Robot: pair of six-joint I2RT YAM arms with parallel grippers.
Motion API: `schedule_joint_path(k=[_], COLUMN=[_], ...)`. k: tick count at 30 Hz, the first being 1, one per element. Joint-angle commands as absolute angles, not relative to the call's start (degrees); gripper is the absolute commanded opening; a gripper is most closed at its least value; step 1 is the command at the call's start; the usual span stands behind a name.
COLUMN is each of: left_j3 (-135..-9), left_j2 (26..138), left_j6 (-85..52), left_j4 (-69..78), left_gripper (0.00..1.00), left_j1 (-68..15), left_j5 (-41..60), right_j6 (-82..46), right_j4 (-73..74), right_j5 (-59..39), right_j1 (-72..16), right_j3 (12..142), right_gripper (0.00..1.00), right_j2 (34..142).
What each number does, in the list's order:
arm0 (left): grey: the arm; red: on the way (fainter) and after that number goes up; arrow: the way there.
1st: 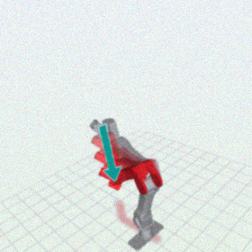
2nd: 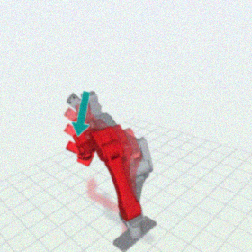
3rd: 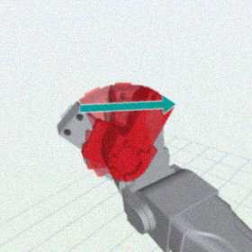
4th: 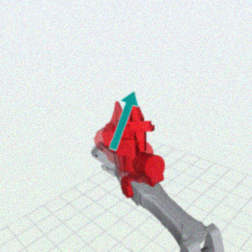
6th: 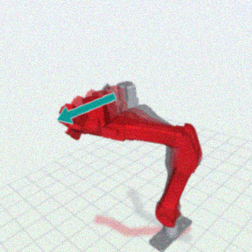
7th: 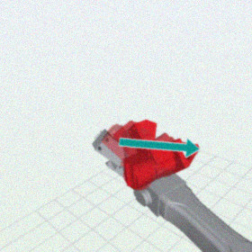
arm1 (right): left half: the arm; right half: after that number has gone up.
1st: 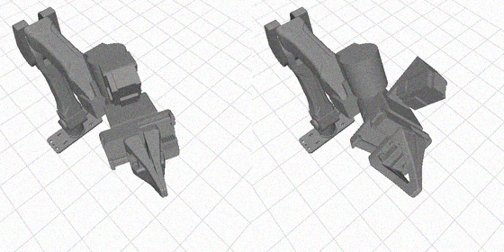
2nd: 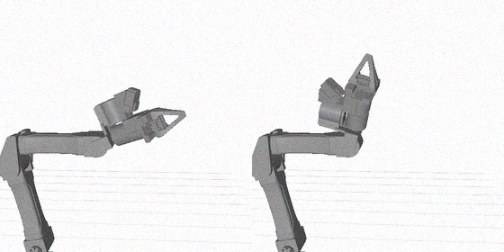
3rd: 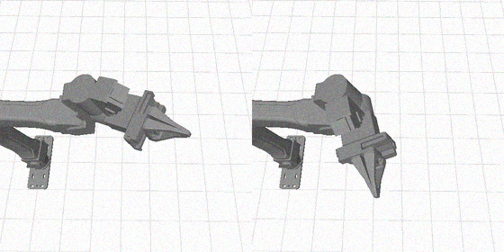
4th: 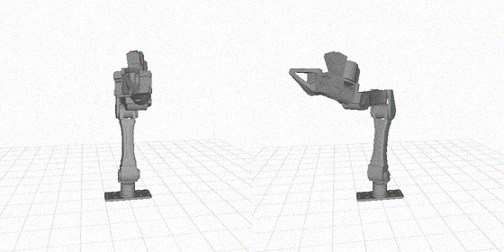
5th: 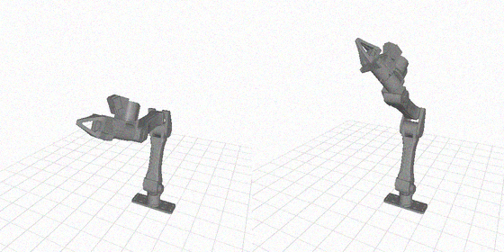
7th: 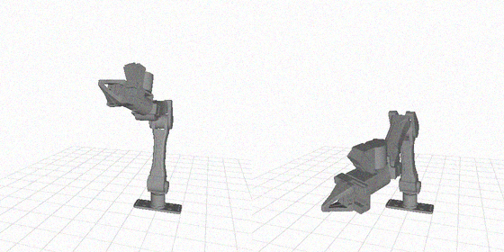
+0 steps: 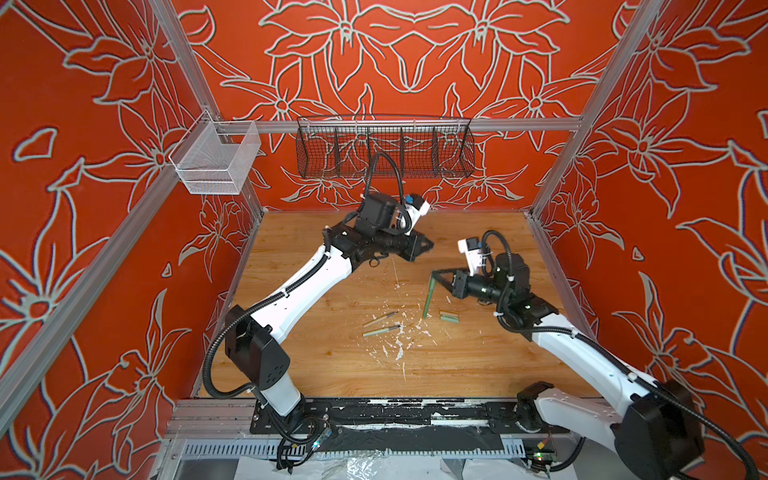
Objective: Insert the pens into the pen caps
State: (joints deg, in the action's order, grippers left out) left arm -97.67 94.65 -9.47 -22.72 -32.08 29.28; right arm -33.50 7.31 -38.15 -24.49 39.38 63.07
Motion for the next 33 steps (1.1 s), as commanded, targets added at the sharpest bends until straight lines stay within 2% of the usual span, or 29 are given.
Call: schedule_joint_path(k=[1, 8, 12, 16, 22, 27, 30, 33], left_j3=[-98.87, -90.07, -80.58, -68.06, -61.45, -62.12, -62.86, -64.12], left_j2=[93.65, 87.71, 82.64, 78.42, 77.04, 79.59, 81.34, 82.74], left_j6=[-12.29, -10.43, -10.84, -13.73, -13.66, -12.65, -13.34, -13.57], left_j4=[-12.69, -19.74, -21.33, -12.98, -7.84, -10.46, -10.24, -10.67], left_gripper=[0.0, 0.02, 0.57, 0.74, 0.8, 0.78, 0.74, 0.63], left_j1=[-31.47, -31.46, -31.46, -31.85, -34.69, -35.51, -35.57, -35.93], left_j5=[30.28, 28.83, 30.11, 37.65, 37.41, 34.92, 35.42, 35.6], right_j6=[-34.88, -35.46, -36.4, -40.55, -43.93, -43.48, -43.42, -43.12], right_j4=[1.58, -1.56, 0.02, 6.48, 10.98, 10.2, 10.06, 10.03], right_j5=[-38.91, -31.87, -33.82, -37.45, -40.32, -40.53, -40.26, -39.83], right_j1=[-25.84, -22.95, -22.02, -21.54, -21.52, -21.51, -21.48, -21.47], right_j3=[39.89, 46.68, 49.28, 50.09, 50.89, 50.76, 50.32, 49.75], right_gripper=[0.0, 0.0, 0.0, 0.0, 0.0, 0.0, 0.0, 0.0], right_j2=[62.06, 63.19, 66.01, 68.24, 69.65, 68.49, 67.76, 67.06])
